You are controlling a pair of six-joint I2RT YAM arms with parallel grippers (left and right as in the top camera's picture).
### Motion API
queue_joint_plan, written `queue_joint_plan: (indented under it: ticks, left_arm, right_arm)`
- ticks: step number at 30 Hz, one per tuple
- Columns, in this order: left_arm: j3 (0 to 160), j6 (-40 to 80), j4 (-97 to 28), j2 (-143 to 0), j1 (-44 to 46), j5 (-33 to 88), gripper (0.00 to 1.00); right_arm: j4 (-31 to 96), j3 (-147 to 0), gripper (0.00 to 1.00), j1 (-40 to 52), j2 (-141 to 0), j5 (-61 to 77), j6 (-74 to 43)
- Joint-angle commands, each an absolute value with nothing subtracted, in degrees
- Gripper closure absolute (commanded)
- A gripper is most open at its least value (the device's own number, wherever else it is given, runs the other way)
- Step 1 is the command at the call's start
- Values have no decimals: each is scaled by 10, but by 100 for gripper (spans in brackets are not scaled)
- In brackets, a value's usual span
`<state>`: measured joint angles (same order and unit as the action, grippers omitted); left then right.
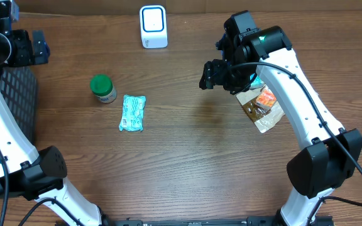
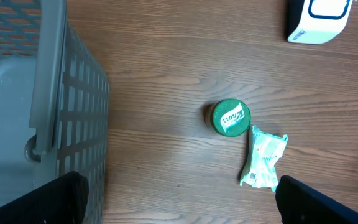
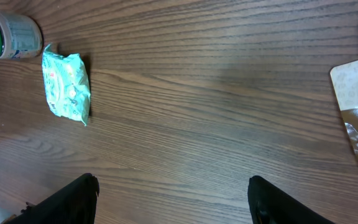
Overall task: Scan the item barcode
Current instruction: 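Move the right gripper left over the light-green tissue pack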
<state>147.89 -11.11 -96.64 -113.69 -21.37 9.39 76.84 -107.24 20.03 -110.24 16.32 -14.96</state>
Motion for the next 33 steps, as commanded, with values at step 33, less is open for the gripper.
queue_joint_plan:
  ticks: [33]
  left_arm:
    - [1481,-116,-966,-1136,-213,100,1]
  right_arm:
    - [544,-1069,31,349,-1211,232,-310]
